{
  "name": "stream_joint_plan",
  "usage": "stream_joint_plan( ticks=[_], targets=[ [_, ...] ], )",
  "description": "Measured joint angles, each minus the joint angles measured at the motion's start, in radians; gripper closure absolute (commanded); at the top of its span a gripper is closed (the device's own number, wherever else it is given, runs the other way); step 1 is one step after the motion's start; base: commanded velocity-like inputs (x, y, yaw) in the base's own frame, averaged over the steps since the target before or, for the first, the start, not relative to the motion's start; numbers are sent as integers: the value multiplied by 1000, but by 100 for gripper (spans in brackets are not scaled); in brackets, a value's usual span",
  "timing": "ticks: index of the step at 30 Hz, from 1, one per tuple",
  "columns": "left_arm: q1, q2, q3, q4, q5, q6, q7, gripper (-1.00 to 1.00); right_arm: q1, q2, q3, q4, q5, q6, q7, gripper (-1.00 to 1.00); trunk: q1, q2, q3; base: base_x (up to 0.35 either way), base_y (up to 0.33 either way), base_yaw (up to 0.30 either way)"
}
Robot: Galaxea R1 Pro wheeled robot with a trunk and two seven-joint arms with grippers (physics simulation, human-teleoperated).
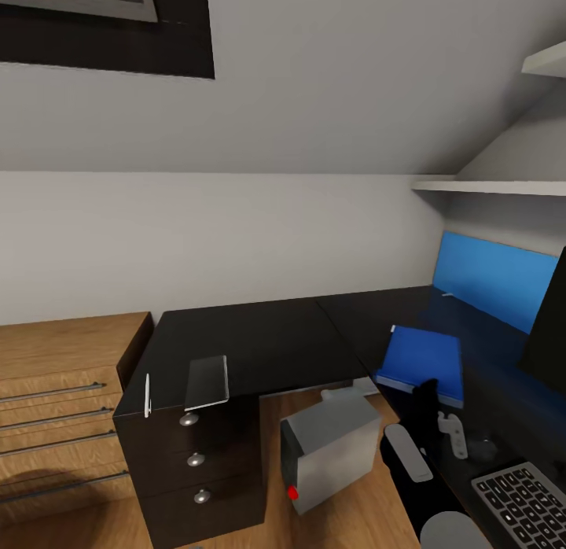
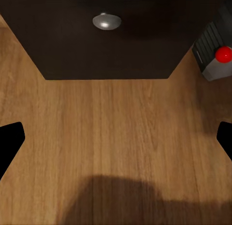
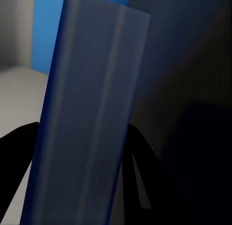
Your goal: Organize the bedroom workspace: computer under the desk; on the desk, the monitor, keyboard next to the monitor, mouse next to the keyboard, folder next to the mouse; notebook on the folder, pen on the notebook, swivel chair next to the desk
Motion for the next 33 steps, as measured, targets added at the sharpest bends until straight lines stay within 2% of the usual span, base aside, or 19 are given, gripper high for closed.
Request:
stream_joint_plan(
  ticks=[12,23,33],
  targets=[
    [0,0,-1,0,0,1,0,-100,-1,-5,-7,1,-1,-35,0,100,0,0,0,0,0,0],
    [0,0,-1,0,0,0,0,-100,-1,-6,-7,2,-3,-35,0,100,42,-77,-34,0,0,0],
    [0,0,-1,0,0,1,0,-100,-1,-6,-7,2,-1,-35,0,100,42,-77,-34,0,0,0]
  ],
)
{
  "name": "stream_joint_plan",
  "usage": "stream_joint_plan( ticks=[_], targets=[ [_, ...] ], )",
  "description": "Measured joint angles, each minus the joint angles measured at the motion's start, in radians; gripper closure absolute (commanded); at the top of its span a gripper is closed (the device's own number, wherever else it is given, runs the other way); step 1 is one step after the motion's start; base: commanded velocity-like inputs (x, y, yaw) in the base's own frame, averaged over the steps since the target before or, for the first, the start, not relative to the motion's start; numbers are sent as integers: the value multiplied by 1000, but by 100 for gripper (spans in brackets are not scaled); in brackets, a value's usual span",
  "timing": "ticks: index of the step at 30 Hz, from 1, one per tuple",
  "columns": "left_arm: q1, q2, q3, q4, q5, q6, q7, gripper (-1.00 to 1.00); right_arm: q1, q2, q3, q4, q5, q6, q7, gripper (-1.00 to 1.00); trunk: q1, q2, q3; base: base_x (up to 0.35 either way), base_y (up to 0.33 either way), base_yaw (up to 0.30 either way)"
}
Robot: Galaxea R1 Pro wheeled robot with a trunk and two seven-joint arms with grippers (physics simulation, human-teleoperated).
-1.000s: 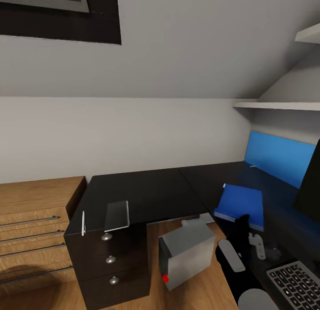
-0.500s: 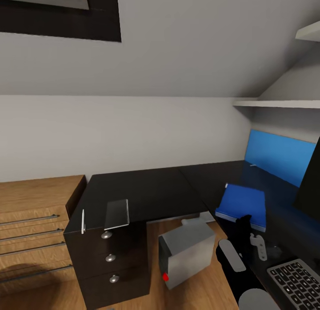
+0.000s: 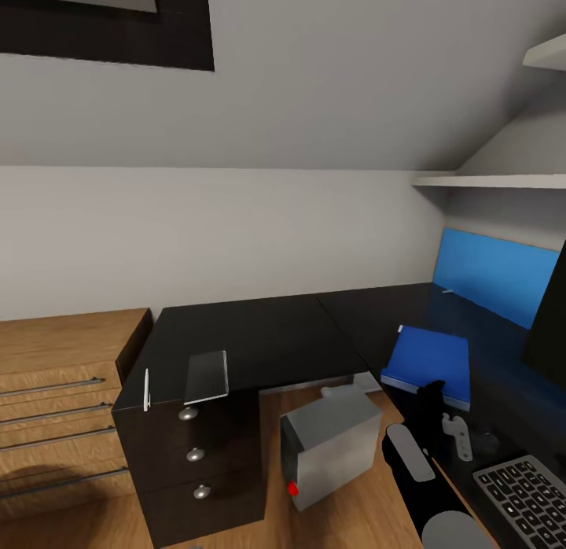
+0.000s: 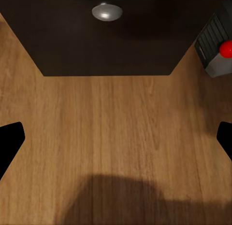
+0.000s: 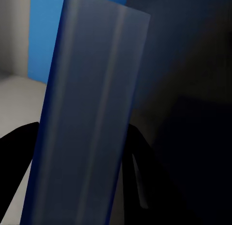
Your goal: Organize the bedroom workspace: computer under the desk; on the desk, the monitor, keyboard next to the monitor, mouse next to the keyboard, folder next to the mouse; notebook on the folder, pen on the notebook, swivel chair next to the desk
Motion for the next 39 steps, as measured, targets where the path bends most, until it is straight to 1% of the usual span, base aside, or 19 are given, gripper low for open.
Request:
stream_joint_plan(
  ticks=[11,16,24,28,39],
  targets=[
    [0,0,0,0,0,-1,0,-100,0,0,0,0,0,1,0,100,0,0,0,0,0,0],
    [0,-1,1,0,0,-2,1,-100,0,-1,0,-1,-1,1,0,100,19,-35,-16,0,0,0],
    [0,0,1,0,-1,-3,-1,-100,0,-2,0,-2,0,3,0,100,19,-35,-16,0,0,0],
    [0,0,1,1,-2,-4,-1,-100,0,-7,0,-2,0,3,0,100,19,-35,-16,2,-1,0],
    [0,1,0,1,-1,-4,-3,-100,-1,-10,-8,-3,0,4,0,100,19,-35,-16,67,-58,0]
  ],
)
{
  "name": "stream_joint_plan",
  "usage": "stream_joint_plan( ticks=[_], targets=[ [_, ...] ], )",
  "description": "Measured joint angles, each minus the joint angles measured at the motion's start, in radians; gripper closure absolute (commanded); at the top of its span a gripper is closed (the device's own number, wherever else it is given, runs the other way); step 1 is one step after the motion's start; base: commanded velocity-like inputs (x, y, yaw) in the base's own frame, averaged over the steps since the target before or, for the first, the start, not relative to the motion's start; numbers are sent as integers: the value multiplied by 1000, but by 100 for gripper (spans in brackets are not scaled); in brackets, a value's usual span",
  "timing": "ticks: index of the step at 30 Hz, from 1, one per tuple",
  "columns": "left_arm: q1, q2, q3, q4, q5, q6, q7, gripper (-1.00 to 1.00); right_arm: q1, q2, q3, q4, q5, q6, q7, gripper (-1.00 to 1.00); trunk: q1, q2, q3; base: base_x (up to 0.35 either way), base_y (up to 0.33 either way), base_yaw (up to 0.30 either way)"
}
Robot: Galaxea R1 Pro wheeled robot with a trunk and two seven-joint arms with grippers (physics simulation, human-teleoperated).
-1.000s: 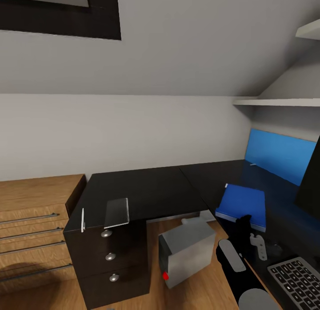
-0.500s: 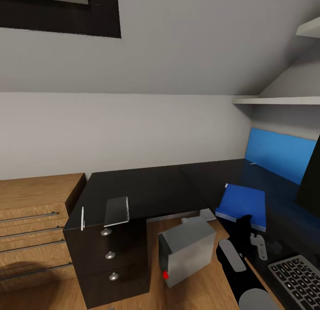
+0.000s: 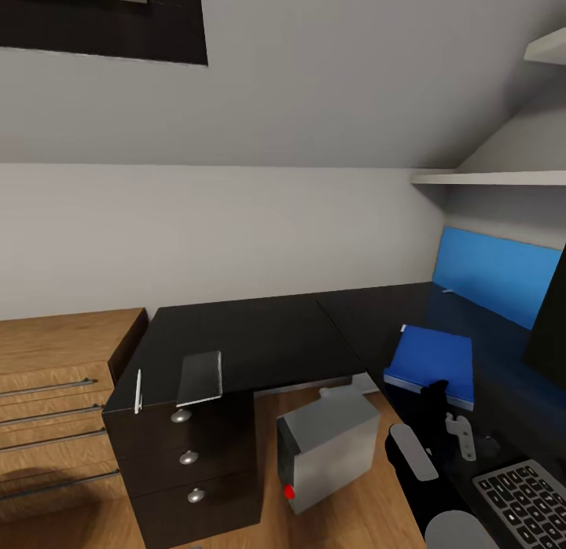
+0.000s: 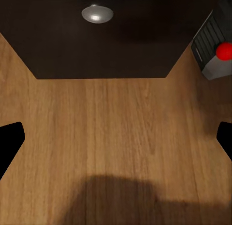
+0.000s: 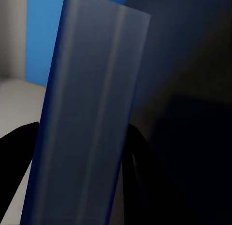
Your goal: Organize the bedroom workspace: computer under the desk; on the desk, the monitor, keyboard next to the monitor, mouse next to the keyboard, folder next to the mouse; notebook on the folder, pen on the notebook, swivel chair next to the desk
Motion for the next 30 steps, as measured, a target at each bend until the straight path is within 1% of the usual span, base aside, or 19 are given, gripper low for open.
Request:
stream_joint_plan(
  ticks=[13,14,30],
  targets=[
    [0,0,0,0,1,2,1,-100,0,1,0,1,0,0,0,100,0,0,0,1,-1,0],
    [0,0,0,0,1,2,1,-100,0,1,0,1,0,0,0,-100,0,0,0,0,0,0],
    [0,0,1,0,1,0,0,-100,0,1,0,1,2,-1,-1,-100,0,0,0,-8,0,0]
  ],
)
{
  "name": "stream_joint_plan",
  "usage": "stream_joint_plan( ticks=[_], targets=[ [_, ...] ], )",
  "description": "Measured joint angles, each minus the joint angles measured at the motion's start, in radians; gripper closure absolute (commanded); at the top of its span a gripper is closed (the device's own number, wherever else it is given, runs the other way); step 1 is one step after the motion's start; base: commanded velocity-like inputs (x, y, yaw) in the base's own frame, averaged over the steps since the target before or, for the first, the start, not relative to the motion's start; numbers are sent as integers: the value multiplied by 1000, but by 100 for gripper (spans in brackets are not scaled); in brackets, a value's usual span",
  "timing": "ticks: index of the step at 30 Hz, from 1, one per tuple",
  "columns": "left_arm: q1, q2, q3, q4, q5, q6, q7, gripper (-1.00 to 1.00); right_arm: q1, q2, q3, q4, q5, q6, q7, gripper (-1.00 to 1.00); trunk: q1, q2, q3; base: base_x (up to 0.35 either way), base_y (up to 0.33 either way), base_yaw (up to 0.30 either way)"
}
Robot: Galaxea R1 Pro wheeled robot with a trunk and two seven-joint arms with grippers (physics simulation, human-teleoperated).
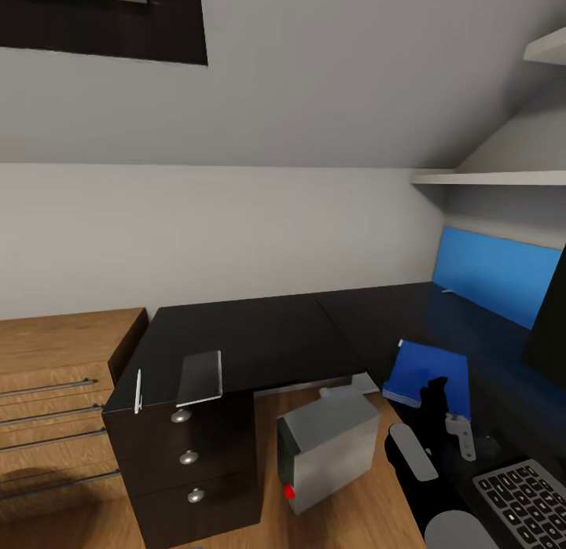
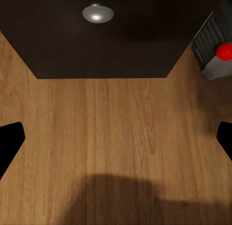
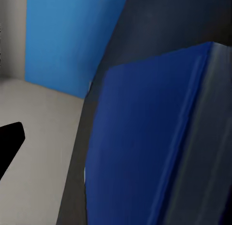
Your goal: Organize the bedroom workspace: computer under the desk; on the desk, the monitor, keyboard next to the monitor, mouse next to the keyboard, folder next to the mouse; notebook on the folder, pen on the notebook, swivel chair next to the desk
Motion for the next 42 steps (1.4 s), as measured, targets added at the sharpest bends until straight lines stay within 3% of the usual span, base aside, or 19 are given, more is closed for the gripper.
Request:
stream_joint_plan(
  ticks=[8,30,36,39,42],
  targets=[
    [0,0,1,0,0,1,0,-100,0,1,0,0,1,1,0,-100,0,0,0,-192,0,0],
    [0,0,0,0,0,2,1,-100,0,5,13,-11,11,-5,13,-100,0,0,0,-6,0,0],
    [0,0,1,0,-1,2,4,-100,0,7,55,-42,13,-6,61,-100,0,0,0,0,0,0],
    [0,0,1,0,-1,2,5,-100,1,7,103,-46,14,-4,72,-100,0,0,0,0,0,0],
    [0,0,0,1,-1,2,5,-100,1,7,186,-48,29,2,76,-100,0,0,0,0,0,0]
  ],
)
